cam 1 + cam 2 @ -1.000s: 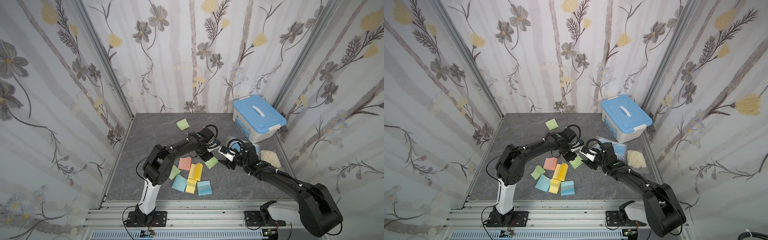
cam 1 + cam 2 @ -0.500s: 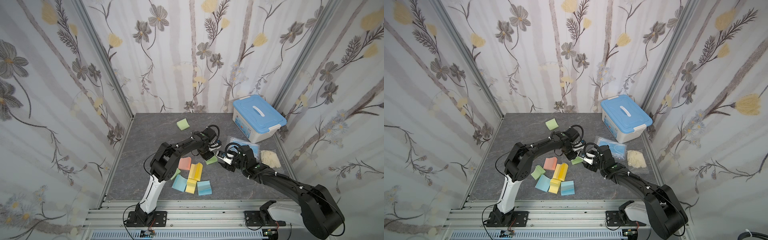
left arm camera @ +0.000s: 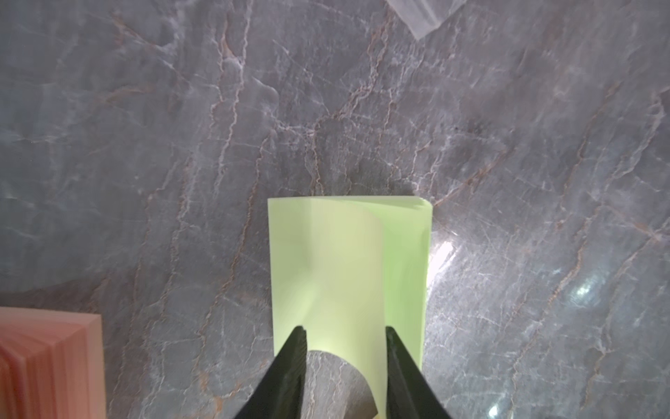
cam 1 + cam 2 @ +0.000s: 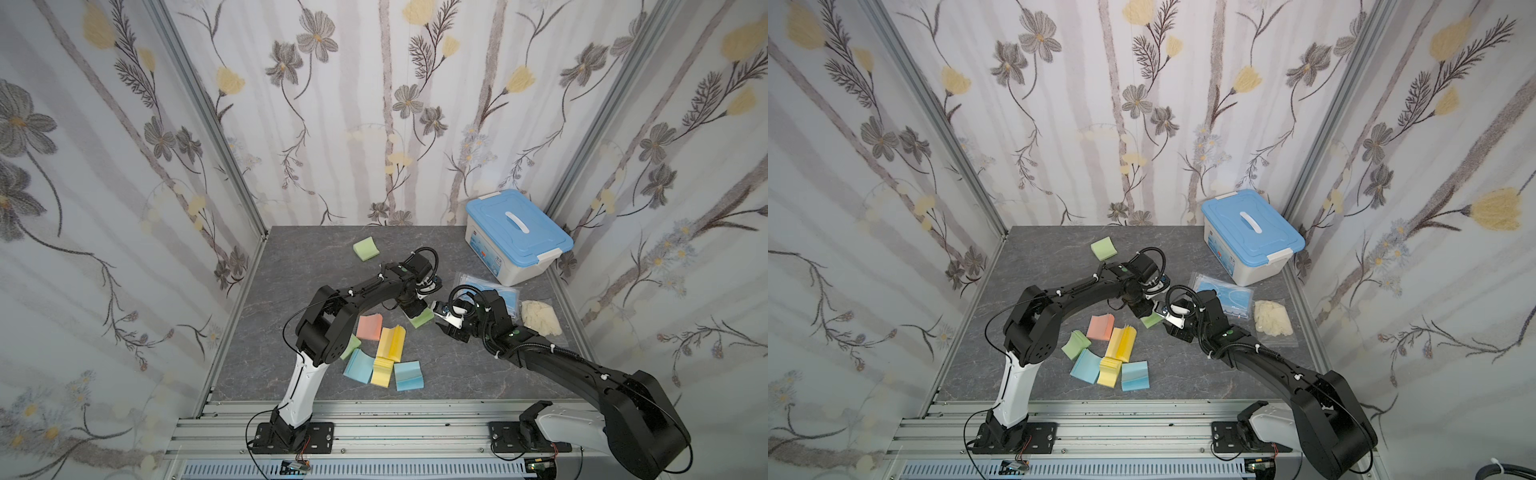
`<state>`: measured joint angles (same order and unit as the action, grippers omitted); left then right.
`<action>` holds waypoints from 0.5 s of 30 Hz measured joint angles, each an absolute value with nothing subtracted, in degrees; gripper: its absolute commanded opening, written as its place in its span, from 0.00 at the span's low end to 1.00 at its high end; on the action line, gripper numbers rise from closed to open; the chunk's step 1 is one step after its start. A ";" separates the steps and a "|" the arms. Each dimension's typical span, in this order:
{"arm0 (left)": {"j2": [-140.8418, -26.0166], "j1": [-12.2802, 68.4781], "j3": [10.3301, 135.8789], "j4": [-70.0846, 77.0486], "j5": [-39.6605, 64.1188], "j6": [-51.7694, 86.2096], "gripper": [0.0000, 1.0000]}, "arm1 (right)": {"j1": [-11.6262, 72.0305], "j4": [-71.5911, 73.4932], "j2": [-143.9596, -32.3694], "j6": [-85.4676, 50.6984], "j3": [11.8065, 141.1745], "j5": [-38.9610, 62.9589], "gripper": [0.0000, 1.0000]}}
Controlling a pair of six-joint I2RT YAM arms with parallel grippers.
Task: Tear off pages from different memo pads
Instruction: Place the memo pad at the center of the board.
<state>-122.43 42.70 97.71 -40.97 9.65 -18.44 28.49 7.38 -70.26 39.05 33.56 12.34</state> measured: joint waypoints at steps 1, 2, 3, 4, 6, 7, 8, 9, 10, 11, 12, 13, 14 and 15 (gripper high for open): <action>-121.69 42.70 97.32 -40.58 9.65 -18.11 0.44 | 28.49 7.35 -70.37 39.07 33.80 12.34 0.64; -120.86 42.70 96.90 -40.23 9.72 -17.98 0.45 | 28.49 7.38 -70.52 39.09 34.20 12.36 0.64; -120.03 42.70 96.42 -39.79 9.89 -17.93 0.47 | 28.49 7.38 -70.61 39.13 34.59 12.36 0.64; -119.28 42.70 95.92 -39.38 10.22 -17.67 0.48 | 28.49 7.40 -70.70 39.22 34.89 12.36 0.65; -117.56 42.48 94.35 -38.44 10.87 -17.12 0.48 | 28.49 7.40 -71.16 39.51 35.83 12.25 0.65; -116.66 42.37 93.43 -37.87 11.20 -16.32 0.49 | 28.49 7.38 -71.44 39.68 36.23 12.23 0.65; -115.52 42.11 92.25 -37.01 11.73 -16.25 0.49 | 28.49 7.40 -71.94 40.01 36.80 12.10 0.65; -114.02 41.71 90.72 -36.01 12.34 -15.84 0.49 | 28.49 7.33 -72.55 40.56 37.41 12.01 0.65; -112.49 41.25 89.23 -35.16 12.80 -14.85 0.49 | 28.49 7.20 -73.21 40.99 38.02 11.99 0.64; -110.41 40.64 87.33 -33.87 13.39 -14.15 0.50 | 28.49 6.94 -74.06 41.80 38.83 11.94 0.64; -108.14 40.03 85.21 -32.21 13.72 -12.93 0.51 | 28.49 6.44 -75.02 42.61 39.86 11.64 0.64; -105.89 39.44 82.96 -30.41 13.89 -11.92 0.52 | 28.49 5.74 -75.92 43.53 40.84 11.40 0.64; -103.28 38.70 80.44 -28.75 14.13 -10.61 0.53 | 28.49 5.08 -77.01 44.62 41.93 11.11 0.63; -100.79 37.93 77.93 -26.89 14.20 -8.86 0.53 | 28.49 4.45 -78.17 45.80 43.00 10.85 0.63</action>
